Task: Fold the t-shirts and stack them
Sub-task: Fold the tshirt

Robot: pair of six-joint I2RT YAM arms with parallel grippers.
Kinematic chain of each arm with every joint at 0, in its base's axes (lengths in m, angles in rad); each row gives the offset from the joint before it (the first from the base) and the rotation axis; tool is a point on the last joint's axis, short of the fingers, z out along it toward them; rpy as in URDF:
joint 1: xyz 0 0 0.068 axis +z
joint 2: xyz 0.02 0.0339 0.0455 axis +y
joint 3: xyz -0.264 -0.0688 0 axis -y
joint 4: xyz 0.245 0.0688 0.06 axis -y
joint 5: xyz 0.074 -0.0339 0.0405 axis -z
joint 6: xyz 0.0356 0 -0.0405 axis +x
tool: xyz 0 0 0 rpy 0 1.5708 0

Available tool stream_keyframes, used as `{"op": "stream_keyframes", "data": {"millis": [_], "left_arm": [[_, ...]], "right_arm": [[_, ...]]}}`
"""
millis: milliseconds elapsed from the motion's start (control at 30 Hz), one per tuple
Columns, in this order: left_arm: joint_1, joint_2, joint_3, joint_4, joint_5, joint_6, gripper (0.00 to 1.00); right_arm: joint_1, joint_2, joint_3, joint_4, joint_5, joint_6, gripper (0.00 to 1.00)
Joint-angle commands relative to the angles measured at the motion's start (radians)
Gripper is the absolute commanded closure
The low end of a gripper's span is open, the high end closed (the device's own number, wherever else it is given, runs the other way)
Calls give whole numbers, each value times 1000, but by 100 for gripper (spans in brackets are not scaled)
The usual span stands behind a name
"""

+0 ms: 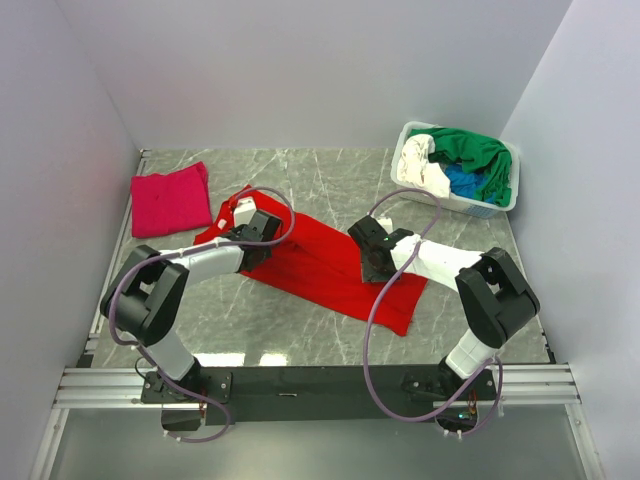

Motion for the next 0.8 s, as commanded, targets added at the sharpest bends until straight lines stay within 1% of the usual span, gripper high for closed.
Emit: {"op": "stream_keyframes", "data": {"millis": [0,67,100,167,200,267,300,433,567,767], "left_arm": [[-2,13,38,24,-40,23,55],[-2,27,44,24,-43,27,57],[-2,29,46,24,-43,27,61],[-2,35,46,24,-43,27,66],[-2,35,46,24,-43,27,74],[-2,33,44,19,-43,27,81],[0,29,41,19,-45,28,87],[-2,12,30,2,-43,31,99],[-2,-29,7,-4,-8,50,99],[-3,-68,-11,-41,89,85,99]], "right_arm": [[7,-14,13,-2,29,11,45],[7,-13,14,-5,33,11,45],[7,-16,14,-5,34,11,45],[7,-20,9,-8,39,11,45],[7,-22,6,-6,39,11,45],[7,-22,5,-9,40,14,45],[7,-22,5,-8,40,14,45],[7,-22,5,-8,40,17,45],[8,-25,5,-9,42,21,45],[5,-29,6,-14,42,24,45]]}}
